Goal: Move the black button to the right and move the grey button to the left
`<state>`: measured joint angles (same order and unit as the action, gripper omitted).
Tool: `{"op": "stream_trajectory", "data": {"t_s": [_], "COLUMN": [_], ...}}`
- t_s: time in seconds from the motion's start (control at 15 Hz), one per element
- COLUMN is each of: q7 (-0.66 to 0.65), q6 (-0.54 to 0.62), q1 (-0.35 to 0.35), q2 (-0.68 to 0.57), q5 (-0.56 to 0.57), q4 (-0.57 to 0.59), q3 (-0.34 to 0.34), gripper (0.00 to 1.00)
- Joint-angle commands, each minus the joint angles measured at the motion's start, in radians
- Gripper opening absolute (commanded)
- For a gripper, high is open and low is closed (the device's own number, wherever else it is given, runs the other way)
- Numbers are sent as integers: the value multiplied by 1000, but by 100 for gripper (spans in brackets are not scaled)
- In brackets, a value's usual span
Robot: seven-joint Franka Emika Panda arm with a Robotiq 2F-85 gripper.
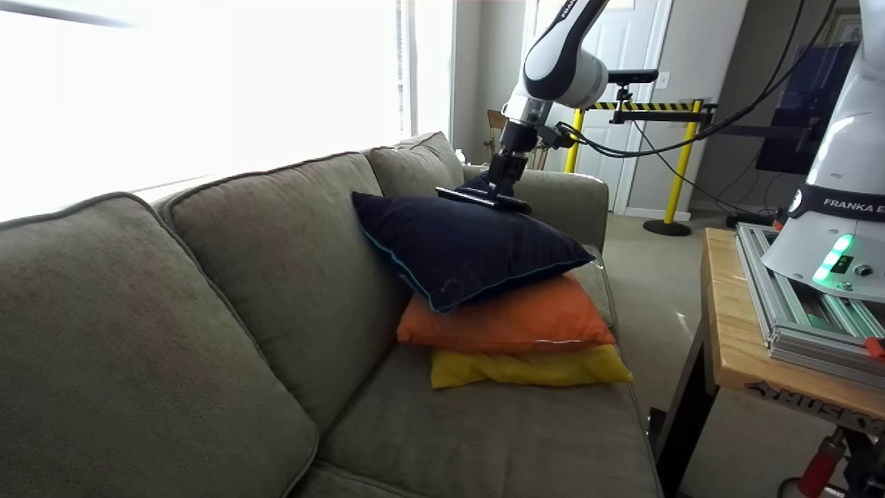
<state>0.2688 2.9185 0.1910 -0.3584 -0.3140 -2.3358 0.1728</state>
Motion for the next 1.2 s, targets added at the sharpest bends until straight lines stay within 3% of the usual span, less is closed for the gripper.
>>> {"op": "stream_trajectory", "data": {"t_s": [0.0, 0.6, 1.13], "q7": [10, 27, 28], "q6": [-2, -69, -83], "q1": [25, 67, 39], "q2": [-18, 4, -49], "q5": [4, -58, -62], "q4": [27, 106, 177], "q3": [21, 100, 101], "gripper": [100, 100, 100]}}
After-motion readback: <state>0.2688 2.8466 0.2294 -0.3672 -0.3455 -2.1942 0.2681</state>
